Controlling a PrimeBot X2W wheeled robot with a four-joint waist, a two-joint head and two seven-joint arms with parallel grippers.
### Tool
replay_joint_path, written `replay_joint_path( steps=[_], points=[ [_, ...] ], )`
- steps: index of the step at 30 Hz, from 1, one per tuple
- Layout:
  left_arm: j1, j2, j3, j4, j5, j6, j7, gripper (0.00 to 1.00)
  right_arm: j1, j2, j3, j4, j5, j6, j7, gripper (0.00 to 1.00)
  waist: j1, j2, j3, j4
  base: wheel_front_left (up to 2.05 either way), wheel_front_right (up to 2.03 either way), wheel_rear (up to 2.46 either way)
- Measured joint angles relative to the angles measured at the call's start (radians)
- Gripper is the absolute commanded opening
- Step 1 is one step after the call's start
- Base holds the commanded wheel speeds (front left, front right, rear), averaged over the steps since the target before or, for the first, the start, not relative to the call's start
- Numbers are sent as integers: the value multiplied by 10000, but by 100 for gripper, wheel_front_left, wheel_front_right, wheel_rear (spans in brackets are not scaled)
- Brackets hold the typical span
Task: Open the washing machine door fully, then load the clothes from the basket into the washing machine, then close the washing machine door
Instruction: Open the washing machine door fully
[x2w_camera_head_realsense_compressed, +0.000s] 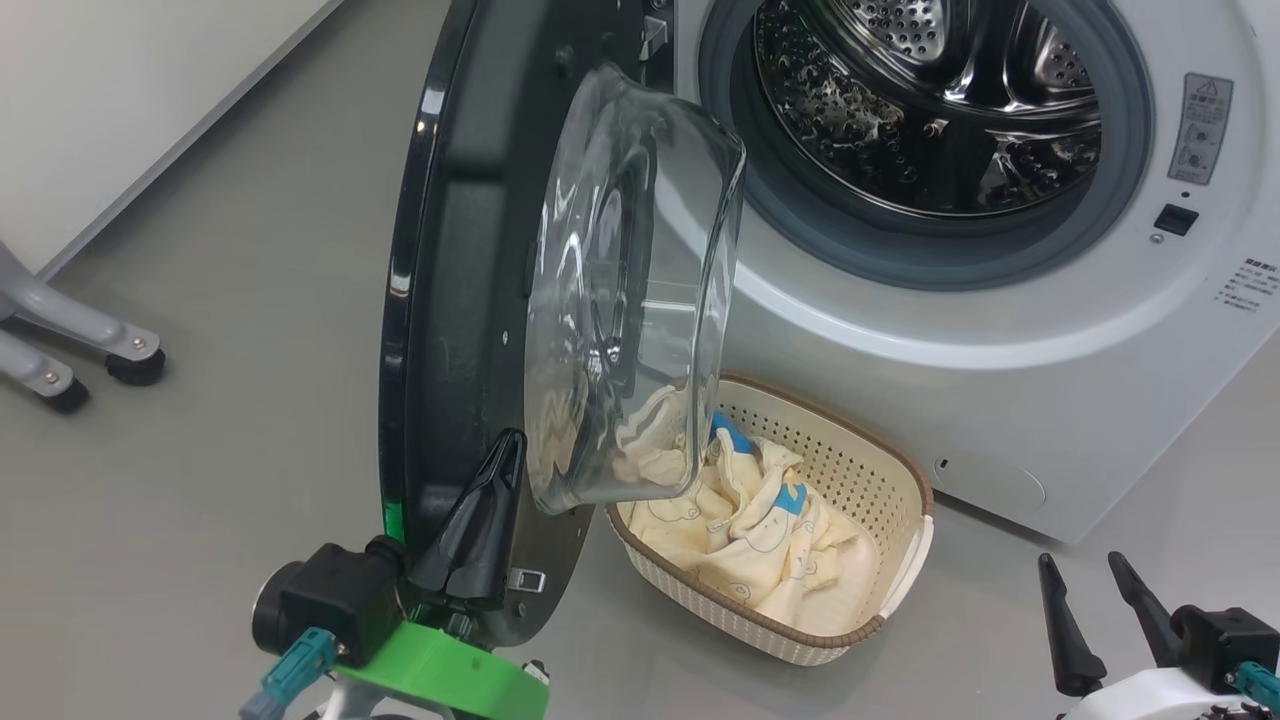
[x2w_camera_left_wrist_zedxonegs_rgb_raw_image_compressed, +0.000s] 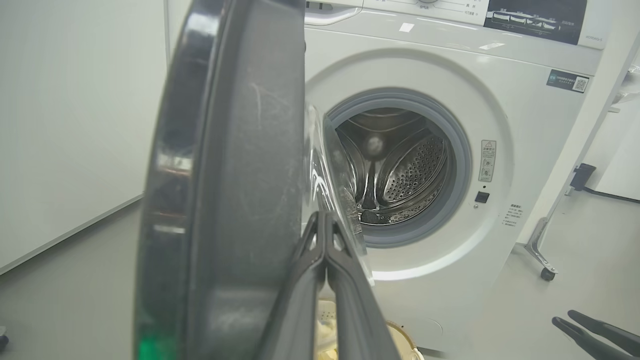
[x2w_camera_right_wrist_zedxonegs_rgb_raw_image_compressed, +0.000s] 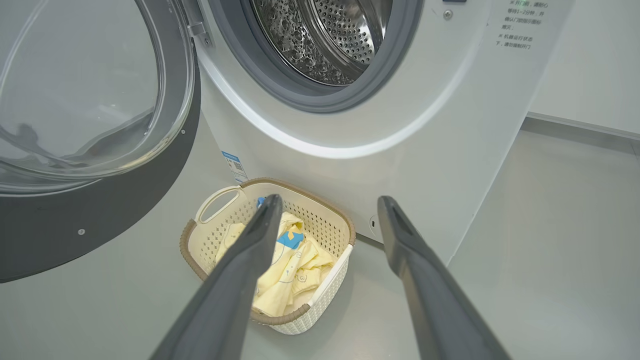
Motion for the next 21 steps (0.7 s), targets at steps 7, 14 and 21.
replay_joint_path(
  steps=[7, 14, 21],
  points=[
    [16, -8, 142, 82, 98, 15, -71, 0, -174, -109, 73, 27, 0, 0, 0, 100, 0, 0, 164, 52, 0, 0, 0],
    [30, -12, 311, 309, 213, 54, -86, 0, -284, -150, 203, 56, 19, 0, 0, 100, 0, 0, 250, 79, 0, 0, 0],
    [23, -15, 568, 543, 276, 98, -174, 0, -420, -182, 259, 98, 75, 0, 0, 100, 0, 0, 249, 80, 0, 0, 0]
  ],
)
